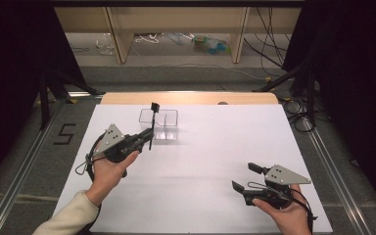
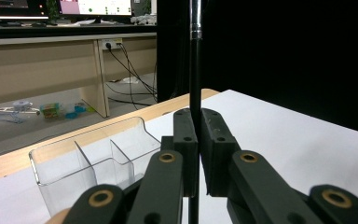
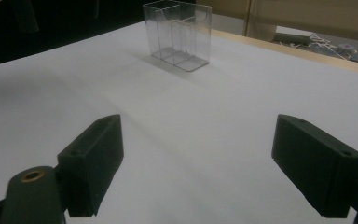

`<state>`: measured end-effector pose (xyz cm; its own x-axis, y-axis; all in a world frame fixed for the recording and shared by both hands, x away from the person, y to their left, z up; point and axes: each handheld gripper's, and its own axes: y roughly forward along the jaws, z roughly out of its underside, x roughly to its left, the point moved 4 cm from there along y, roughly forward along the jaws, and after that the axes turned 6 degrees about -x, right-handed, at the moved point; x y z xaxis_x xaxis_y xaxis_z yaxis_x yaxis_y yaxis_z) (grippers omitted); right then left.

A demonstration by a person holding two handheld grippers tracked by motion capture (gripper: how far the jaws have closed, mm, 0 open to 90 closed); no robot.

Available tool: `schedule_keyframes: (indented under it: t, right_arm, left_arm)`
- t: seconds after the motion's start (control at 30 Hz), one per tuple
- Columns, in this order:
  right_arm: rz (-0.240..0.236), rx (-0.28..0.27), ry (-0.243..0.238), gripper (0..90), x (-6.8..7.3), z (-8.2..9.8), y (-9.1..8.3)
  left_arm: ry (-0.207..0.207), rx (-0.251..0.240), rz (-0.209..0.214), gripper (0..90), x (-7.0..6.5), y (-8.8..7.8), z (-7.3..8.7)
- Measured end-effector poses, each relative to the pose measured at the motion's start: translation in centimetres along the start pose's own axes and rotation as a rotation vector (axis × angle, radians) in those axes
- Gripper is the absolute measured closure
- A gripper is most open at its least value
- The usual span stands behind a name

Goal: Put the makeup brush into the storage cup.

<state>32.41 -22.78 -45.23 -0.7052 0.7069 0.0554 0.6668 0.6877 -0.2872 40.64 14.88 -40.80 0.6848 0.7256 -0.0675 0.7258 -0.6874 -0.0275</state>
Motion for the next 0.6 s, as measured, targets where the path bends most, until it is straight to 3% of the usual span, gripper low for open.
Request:
schedule_keyframes:
  t: [0.23, 0.3, 0.37, 0.6]
  right_arm:
    - [-0.016, -0.02, 0.013, 17.7, 0.03, -0.01, 0.12]
    - [-0.005, -0.033, -0.008, 17.7, -0.15, -0.06, 0.16]
    - [-0.013, -0.02, 0.016, 17.7, 0.07, -0.02, 0.13]
    - [-0.003, -0.001, 0.008, 17.7, 0.0, -0.02, -0.03]
  left_arm:
    - [0.007, -0.003, -0.004, 85.3, 0.17, 0.04, -0.02]
    - [0.008, -0.004, -0.005, 85.3, 0.26, 0.05, -0.07]
    - [0.001, -0.007, -0.01, 85.3, 0.33, 0.05, -0.14]
    - [0.008, -0.008, -0.023, 85.3, 0.84, 0.1, -0.2]
